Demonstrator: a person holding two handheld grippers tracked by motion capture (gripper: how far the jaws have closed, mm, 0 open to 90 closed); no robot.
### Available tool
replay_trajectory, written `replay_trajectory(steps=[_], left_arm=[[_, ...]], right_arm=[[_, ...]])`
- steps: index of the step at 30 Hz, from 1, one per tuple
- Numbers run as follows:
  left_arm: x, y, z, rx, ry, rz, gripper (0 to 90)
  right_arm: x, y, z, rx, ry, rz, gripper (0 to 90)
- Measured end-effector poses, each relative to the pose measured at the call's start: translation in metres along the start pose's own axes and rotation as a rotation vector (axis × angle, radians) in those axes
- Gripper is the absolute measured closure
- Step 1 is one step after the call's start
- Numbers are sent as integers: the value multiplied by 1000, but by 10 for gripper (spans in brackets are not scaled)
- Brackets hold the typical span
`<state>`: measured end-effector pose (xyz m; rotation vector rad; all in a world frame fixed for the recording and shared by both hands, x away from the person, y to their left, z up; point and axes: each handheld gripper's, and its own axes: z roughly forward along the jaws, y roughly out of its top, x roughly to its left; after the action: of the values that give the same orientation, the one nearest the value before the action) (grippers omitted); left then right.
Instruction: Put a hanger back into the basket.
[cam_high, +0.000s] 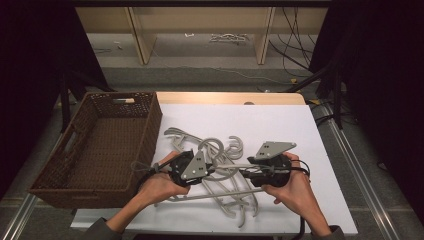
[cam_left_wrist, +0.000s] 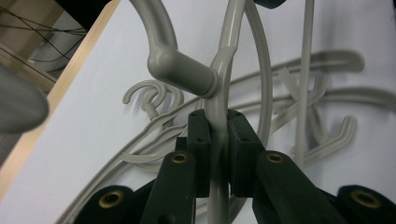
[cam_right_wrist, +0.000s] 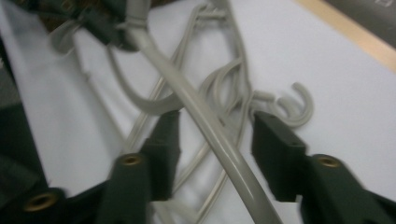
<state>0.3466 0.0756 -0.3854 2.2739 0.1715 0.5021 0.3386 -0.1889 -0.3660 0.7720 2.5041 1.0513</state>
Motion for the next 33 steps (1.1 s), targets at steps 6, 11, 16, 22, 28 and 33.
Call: replay_trajectory(steps=[6,11,16,22,28,33], left_arm=[[10,-1,-4,22,15,-62,815],[18,-1,-6,55,27,-111,814],[29,5,-13,66,51,-160,813],[49,13,-24,68,67,-189,813],[77,25,-43,33,110,-256,813],[94,36,-54,17,129,-281,812]], right_arm=[[-9,2,-10,-106,-44,97,356],[-14,1,-17,-167,-78,131,318],[-18,-1,-24,-224,-120,163,280],[-24,-6,-31,-294,-147,187,250],[-26,-10,-36,-344,-171,199,238],[-25,-16,-29,-306,-172,199,233]])
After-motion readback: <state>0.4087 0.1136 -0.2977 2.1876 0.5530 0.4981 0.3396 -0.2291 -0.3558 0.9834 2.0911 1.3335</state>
